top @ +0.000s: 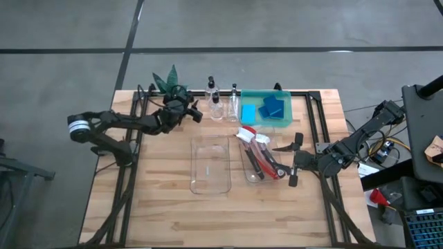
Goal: Pick & Place Kitchen Sink Supplies
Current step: Put the transparent soap dispenser into the left transparent bin
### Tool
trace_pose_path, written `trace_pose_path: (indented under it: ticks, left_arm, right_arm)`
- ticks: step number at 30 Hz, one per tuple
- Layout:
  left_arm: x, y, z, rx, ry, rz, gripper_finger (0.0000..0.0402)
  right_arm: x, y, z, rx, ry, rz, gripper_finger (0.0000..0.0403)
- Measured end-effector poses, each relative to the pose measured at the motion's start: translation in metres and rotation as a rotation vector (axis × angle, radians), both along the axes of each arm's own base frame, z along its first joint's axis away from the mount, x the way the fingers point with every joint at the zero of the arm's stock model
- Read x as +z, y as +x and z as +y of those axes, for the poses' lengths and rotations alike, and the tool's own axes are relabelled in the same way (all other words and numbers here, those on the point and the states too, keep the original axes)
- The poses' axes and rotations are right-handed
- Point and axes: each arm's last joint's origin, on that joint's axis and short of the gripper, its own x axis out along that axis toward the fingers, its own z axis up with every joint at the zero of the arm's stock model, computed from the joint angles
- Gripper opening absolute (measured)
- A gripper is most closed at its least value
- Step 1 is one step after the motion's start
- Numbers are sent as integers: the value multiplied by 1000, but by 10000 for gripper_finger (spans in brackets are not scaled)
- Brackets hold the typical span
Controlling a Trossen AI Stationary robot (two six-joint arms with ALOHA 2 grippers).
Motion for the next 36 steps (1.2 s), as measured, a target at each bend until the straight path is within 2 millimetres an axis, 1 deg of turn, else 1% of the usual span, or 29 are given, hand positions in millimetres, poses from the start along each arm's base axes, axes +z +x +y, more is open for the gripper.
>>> trace_pose_path:
  ticks: [4, 6, 12, 17, 19, 21, 27, 32, 36]
  left_arm:
    - [2, 1, 1, 2, -3, -16, 140]
    - [2, 1, 1, 4, -7, -24, 125]
    - [5, 1, -1, -5, -14, -46, 125]
    - [10, 3, -7, -82, -48, -114, 135]
    - [14, 3, -11, -106, -51, -135, 133]
    - [20, 3, -16, -133, -51, -161, 127]
    - [41, -3, -39, -215, -44, -223, 126]
    - [58, -13, -61, -288, -55, -262, 133]
    - [74, -23, -80, -363, -51, -336, 127]
  right_arm:
    - [-4, 0, 0, -6, 14, 4, 221]
    - [-5, 0, -1, -9, 20, 6, 221]
    - [-5, 0, -1, -10, 23, 5, 221]
    - [-5, 0, -1, -10, 23, 5, 221]
    - [-5, 0, -1, -10, 23, 5, 221]
    - [-5, 0, -1, -10, 23, 5, 221]
    - [-5, 0, -1, -11, 31, 4, 221]
    - [-5, -1, -1, -11, 31, 3, 221]
    - [-5, -1, -1, -27, 27, -1, 221]
